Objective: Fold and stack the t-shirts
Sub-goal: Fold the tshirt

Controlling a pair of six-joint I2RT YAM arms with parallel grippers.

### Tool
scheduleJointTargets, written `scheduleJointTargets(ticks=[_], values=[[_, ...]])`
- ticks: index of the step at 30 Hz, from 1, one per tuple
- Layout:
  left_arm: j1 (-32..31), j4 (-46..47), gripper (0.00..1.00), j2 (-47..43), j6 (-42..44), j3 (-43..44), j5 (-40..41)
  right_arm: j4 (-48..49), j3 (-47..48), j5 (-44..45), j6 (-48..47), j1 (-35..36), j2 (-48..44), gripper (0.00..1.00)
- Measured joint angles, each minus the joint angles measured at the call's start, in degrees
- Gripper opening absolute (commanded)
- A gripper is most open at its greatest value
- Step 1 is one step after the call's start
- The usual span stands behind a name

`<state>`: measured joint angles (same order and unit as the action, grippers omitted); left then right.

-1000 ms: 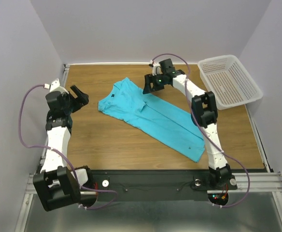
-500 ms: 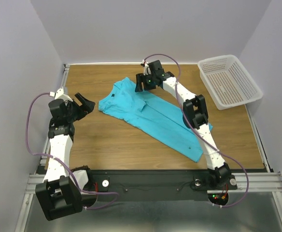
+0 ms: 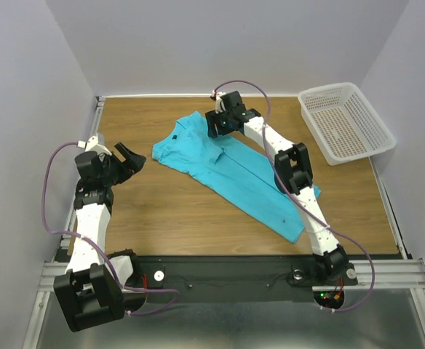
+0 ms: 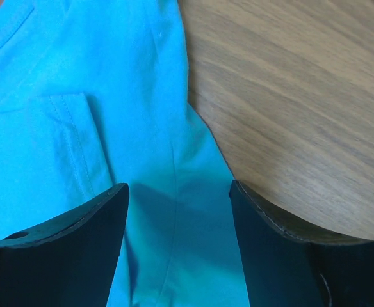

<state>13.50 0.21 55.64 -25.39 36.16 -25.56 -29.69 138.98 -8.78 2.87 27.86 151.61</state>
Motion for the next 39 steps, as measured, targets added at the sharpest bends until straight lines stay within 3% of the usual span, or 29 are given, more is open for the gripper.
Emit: scheduleJointTargets(ticks=[9, 17, 22, 27, 34, 39], values=[[0.0, 2.2, 0.89, 0.8, -1.7, -1.9, -2.7, 2.4, 3.1, 10.4, -0.9, 0.5, 2.8, 0.54], [0.0, 5.9, 0.89, 4.0, -4.1, -2.9, -5.8, 4.7, 7.7, 19.1, 1.1, -1.7, 6.3, 0.52], [-1.6, 9.0, 0.89, 7.9, -5.7, -3.0, -6.4, 5.2, 7.4, 20.2, 1.6, -4.7, 6.3, 0.75], [-7.9, 12.9, 0.88, 13.3, -7.0, -2.9, -5.5, 6.2, 4.9, 16.6, 1.4, -7.0, 4.7, 0.82], [-17.6, 17.2, 0.75, 25.8, -9.3, 2.1, -2.4, 5.2, -8.0, 7.1, -0.9, -7.8, -8.0, 0.84], [-23.8, 20.3, 0.67, 34.6, -12.5, 7.3, 1.0, 6.3, -26.6, -3.9, -7.8, -8.8, -28.9, 0.81]])
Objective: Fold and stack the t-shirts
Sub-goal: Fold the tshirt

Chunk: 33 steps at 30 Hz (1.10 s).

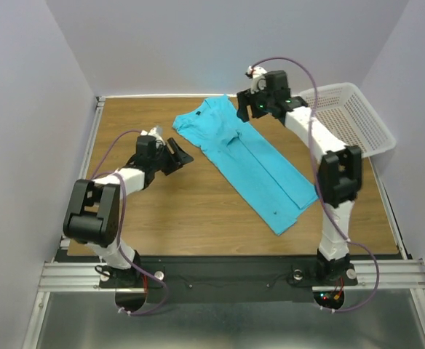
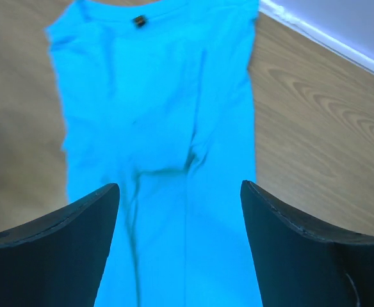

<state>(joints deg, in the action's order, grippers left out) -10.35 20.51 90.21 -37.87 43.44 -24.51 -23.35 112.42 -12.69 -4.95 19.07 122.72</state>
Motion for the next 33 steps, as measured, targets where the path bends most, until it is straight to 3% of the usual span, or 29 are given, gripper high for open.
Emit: scheduleJointTargets(ticks=[2, 6, 12, 17, 20, 21, 22, 33], values=[[-2.4, 0.9, 0.67, 2.6, -1.6, 1.3, 1.1, 0.8, -8.7, -4.0, -2.9, -1.0, -8.7, 0.76], [-7.8, 1.7, 0.63, 7.0, -5.9, 3.7, 3.4, 1.7, -21.5, -8.7, -6.3, -3.8, -20.9, 0.54], [-19.2, 4.1, 0.63, 10.9, -15.6, 5.7, 6.3, 0.4, -37.3, -10.3, -7.6, -10.4, -30.1, 0.55], [-26.7, 5.7, 0.60, 12.1, -25.6, 5.1, 7.0, -0.6, -42.9, -10.5, -7.0, -17.0, -34.2, 0.57], [-28.5, 6.3, 0.51, 12.5, -29.7, 3.5, 7.9, -0.6, -43.9, -10.6, -6.6, -18.5, -36.5, 0.57], [-29.0, 6.5, 0.40, 13.0, -30.5, 3.3, 8.1, -0.7, -44.0, -10.8, -6.4, -18.6, -37.1, 0.57], [-29.3, 6.7, 0.37, 13.6, -31.4, 3.3, 8.3, -0.5, -44.0, -11.0, -6.2, -18.6, -37.9, 0.57], [-29.5, 8.9, 0.38, 16.8, -34.5, 3.3, 8.6, -0.4, -44.0, -12.3, -4.8, -19.8, -39.2, 0.57]])
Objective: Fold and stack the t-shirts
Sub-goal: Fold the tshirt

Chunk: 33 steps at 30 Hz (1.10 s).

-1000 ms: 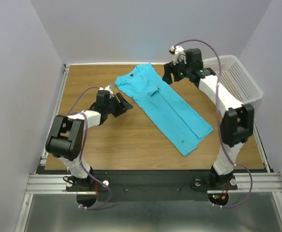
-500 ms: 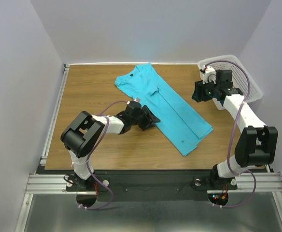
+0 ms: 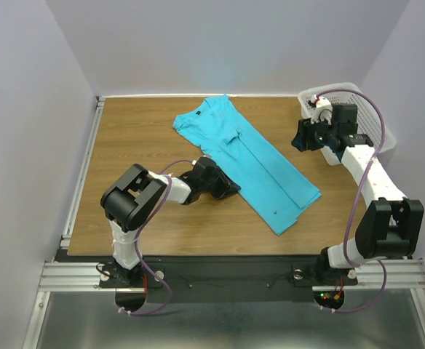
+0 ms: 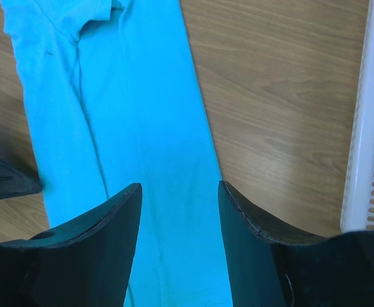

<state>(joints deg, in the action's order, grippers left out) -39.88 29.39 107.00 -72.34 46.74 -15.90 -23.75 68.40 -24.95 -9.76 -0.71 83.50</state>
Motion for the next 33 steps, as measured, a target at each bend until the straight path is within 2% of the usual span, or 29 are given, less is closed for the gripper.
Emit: scheduleJointTargets(ticks=[3, 6, 7, 8, 9, 15, 23, 24, 25, 28, 30, 33], values=[[0.0, 1.1, 0.36, 0.7, 0.0, 0.1, 0.0, 0.0, 0.0, -0.3, 0.4, -0.4, 0.0, 0.57], [0.0, 1.6, 0.19, 1.9, 0.6, 1.3, 0.1, 0.0, 0.0, -0.6, 0.6, -0.4, -0.1, 0.57], [0.0, 1.7, 0.07, 2.5, 0.9, 1.7, 0.2, 0.0, 0.0, -0.6, 0.6, -0.4, -0.3, 0.57], [0.0, 1.8, 0.06, 3.1, 1.1, 1.9, 0.2, 0.0, 0.0, -0.6, 0.6, -0.4, -0.4, 0.57], [0.0, 1.9, 0.00, 3.1, 1.3, 2.0, 0.0, 0.0, 0.0, -0.7, 0.6, -0.4, -0.7, 0.57], [0.0, 1.2, 0.00, 1.2, 3.7, 0.4, 1.4, 0.0, -1.0, -1.0, 0.6, -0.5, -2.3, 0.57], [0.8, -2.5, 0.00, -9.7, 7.4, -10.5, 1.3, 0.1, -1.0, -1.6, 0.5, -0.5, -2.4, 0.59], [1.0, -2.9, 0.09, -11.4, 7.7, -12.4, 1.1, 0.1, -1.0, -2.2, 0.5, -0.6, -2.4, 0.63], [1.3, -3.5, 0.21, -13.3, 8.0, -14.1, 1.0, 0.1, -1.0, -2.7, 0.3, -0.6, -2.5, 0.73], [2.3, -3.8, 0.49, -16.2, 9.4, -16.8, -0.8, 0.0, -2.0, -4.8, -1.4, -0.8, -3.0, 0.83], [2.8, -3.9, 0.57, -17.4, 10.7, -16.9, -1.9, -1.1, -2.9, -7.3, -4.5, -0.8, -3.2, 0.84], [3.0, -7.4, 0.76, -21.1, 13.8, -16.9, -2.2, -5.2, -3.5, -11.0, -13.1, -0.8, -3.3, 0.86]])
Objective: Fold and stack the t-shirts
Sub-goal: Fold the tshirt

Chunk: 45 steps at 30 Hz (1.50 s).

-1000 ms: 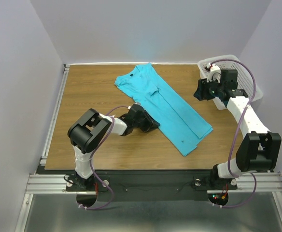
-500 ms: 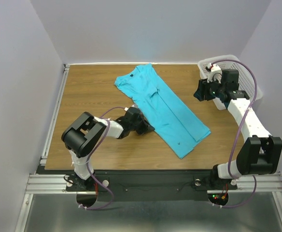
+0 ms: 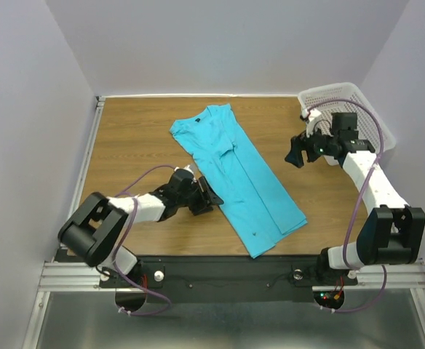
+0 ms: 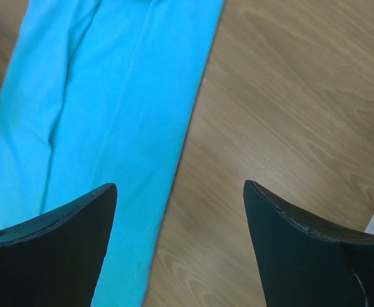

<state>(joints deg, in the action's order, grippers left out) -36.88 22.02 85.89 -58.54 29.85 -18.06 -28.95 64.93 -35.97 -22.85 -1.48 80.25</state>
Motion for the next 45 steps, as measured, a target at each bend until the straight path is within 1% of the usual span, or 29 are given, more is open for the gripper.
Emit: scheduleJointTargets(ticks=[2, 3, 6, 7, 8, 10, 12, 15, 17, 18, 19, 21, 23, 24, 27, 29, 30, 32, 38, 42, 45], values=[[0.0, -3.6, 0.82, -4.1, 2.8, 0.0, 0.2, -3.5, -0.7, -2.0, -8.6, 0.0, -0.2, 0.89], [0.0, -6.2, 0.85, -7.7, 5.5, 0.0, 0.5, -5.6, -1.6, -2.7, -12.7, 0.0, -0.7, 0.90], [0.0, -11.5, 0.86, -17.5, 10.0, 0.0, 2.1, -11.4, -5.1, -4.3, -26.7, 0.0, -3.4, 0.91], [0.1, -13.7, 0.88, -23.1, 12.8, 0.2, 3.3, -13.9, -6.0, -4.7, -32.1, 0.0, -4.3, 0.91], [0.2, -14.7, 0.90, -25.6, 14.2, 0.5, 4.0, -16.8, -6.6, -5.1, -37.3, 0.0, -4.9, 0.91], [0.3, -16.6, 0.98, -33.2, 18.2, 1.2, 6.3, -21.2, -7.2, -5.4, -46.6, 0.0, -5.2, 0.91], [0.3, -17.0, 0.98, -40.4, 23.2, 1.3, 8.4, -25.4, -8.0, -5.5, -54.8, 0.0, -5.2, 0.91], [0.6, -16.7, 0.98, -48.3, 29.4, 1.3, 9.7, -31.4, -10.7, -5.2, -66.8, 0.0, -5.6, 0.91], [0.7, -15.3, 0.98, -51.2, 33.5, 1.3, 8.3, -34.3, -12.1, -4.9, -72.0, 0.0, -5.9, 0.91], [0.7, -13.9, 0.98, -52.1, 35.9, 1.3, 5.7, -36.0, -13.1, -4.7, -74.9, 0.0, -6.1, 0.91], [0.6, -12.4, 0.95, -51.8, 37.9, 1.3, 3.1, -37.3, -13.8, -4.5, -77.4, 0.0, -6.1, 0.91], [0.2, -10.6, 0.95, -49.6, 41.0, 1.0, -1.7, -39.8, -15.8, -3.7, -82.1, 0.0, -6.1, 0.91], [-1.0, -8.8, 0.95, -46.6, 42.9, 0.2, -4.7, -41.2, -17.2, -3.2, -85.1, 0.0, -6.1, 0.90], [-3.0, -7.7, 0.95, -45.0, 43.8, -0.6, -5.9, -41.6, -17.6, -3.1, -85.9, 0.0, -6.1, 0.89], [-10.9, -5.3, 0.95, -39.9, 46.1, -2.9, -6.2, -43.1, -18.6, -2.7, -87.9, 0.0, -5.9, 0.87], [-18.8, -4.9, 0.95, -36.2, 48.2, -3.7, -5.7, -43.6, -19.1, -2.2, -88.6, 0.0, -5.4, 0.84], [-22.8, -4.0, 0.95, -34.2, 49.2, -3.7, -4.3, -43.6, -19.4, -1.9, -88.8, 0.0, -4.9, 0.83], [-28.0, -2.7, 0.94, -31.3, 50.6, -3.7, -1.7, -43.4, -20.5, -1.0, -89.2, 0.0, -3.9, 0.82], [-38.7, 1.1, 0.90, -24.0, 52.9, -3.4, 9.5, -41.0, -21.7, 0.7, -89.9, 0.0, -1.1, 0.76], [-42.2, 1.8, 0.88, -16.7, 53.9, -1.4, 15.1, -37.8, -22.4, 1.7, -89.9, 0.0, 0.1, 0.73], [-43.3, 2.6, 0.86, -10.4, 55.0, 0.9, 18.9, -35.9, -23.5, 2.3, -89.8, 0.0, 0.4, 0.70]])
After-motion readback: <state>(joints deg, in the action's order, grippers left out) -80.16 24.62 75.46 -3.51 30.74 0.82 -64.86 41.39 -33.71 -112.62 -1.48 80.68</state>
